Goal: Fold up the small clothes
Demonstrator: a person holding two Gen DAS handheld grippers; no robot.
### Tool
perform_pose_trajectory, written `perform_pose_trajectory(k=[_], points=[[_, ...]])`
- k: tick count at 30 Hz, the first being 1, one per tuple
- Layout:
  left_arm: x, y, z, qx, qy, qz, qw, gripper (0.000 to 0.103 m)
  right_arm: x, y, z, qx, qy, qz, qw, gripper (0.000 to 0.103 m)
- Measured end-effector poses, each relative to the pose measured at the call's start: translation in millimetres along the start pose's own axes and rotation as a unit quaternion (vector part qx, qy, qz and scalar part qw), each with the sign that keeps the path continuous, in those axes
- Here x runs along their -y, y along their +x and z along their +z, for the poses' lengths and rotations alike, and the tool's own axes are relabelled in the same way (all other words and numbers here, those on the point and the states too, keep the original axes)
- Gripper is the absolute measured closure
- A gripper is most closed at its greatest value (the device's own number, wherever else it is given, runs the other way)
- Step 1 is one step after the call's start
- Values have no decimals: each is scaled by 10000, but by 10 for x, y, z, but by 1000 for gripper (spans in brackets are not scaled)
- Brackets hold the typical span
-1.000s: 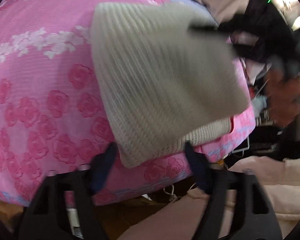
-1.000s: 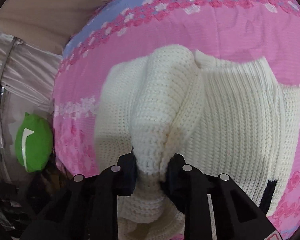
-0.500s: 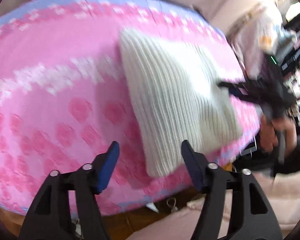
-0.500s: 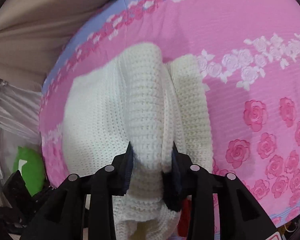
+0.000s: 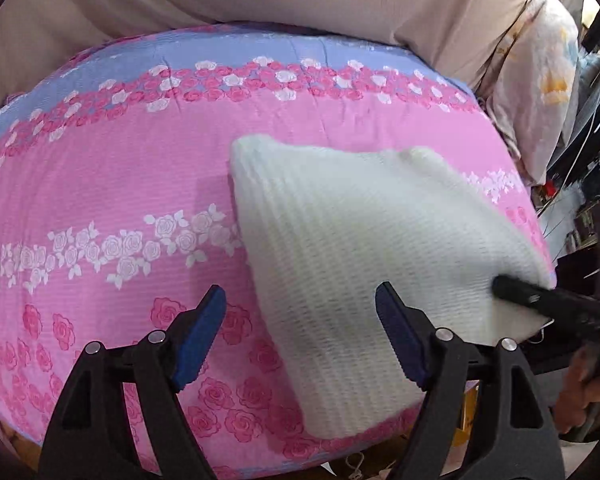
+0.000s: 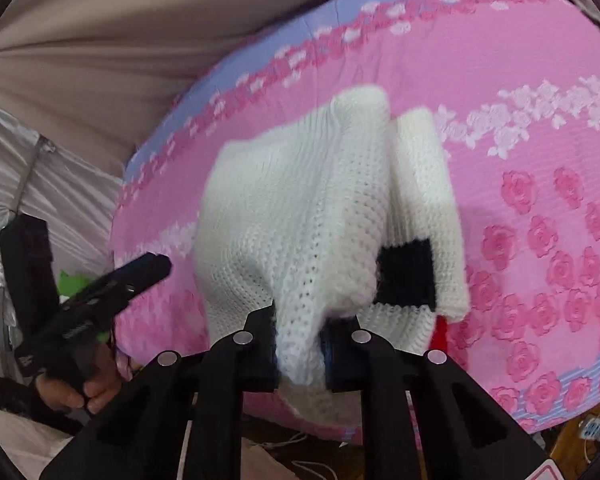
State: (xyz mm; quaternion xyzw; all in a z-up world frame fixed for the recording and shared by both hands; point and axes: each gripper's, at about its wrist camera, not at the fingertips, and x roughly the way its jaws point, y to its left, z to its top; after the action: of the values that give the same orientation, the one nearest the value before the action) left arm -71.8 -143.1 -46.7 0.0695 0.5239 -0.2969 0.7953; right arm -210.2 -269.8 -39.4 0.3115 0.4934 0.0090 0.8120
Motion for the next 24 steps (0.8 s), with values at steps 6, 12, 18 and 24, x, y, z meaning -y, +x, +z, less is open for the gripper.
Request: perform_pose_trajectory(k=[6,12,18,24], points=[[-13,330,-62,-528,-114,233,9983,28,718,451,-360,-746,98,-591,9954,88],[-53,252,-17,-401,-182,409,9982,28,443,-295,-82,244,139,-769,9966,67],[-63,390,-11,-448,-184,537,9974,25,100,26,330,343,-595,-897,9936,70],[-52,365,4,-437,-147,576,9973,22,288,587,303,-226,-771,-1622,9835,79]])
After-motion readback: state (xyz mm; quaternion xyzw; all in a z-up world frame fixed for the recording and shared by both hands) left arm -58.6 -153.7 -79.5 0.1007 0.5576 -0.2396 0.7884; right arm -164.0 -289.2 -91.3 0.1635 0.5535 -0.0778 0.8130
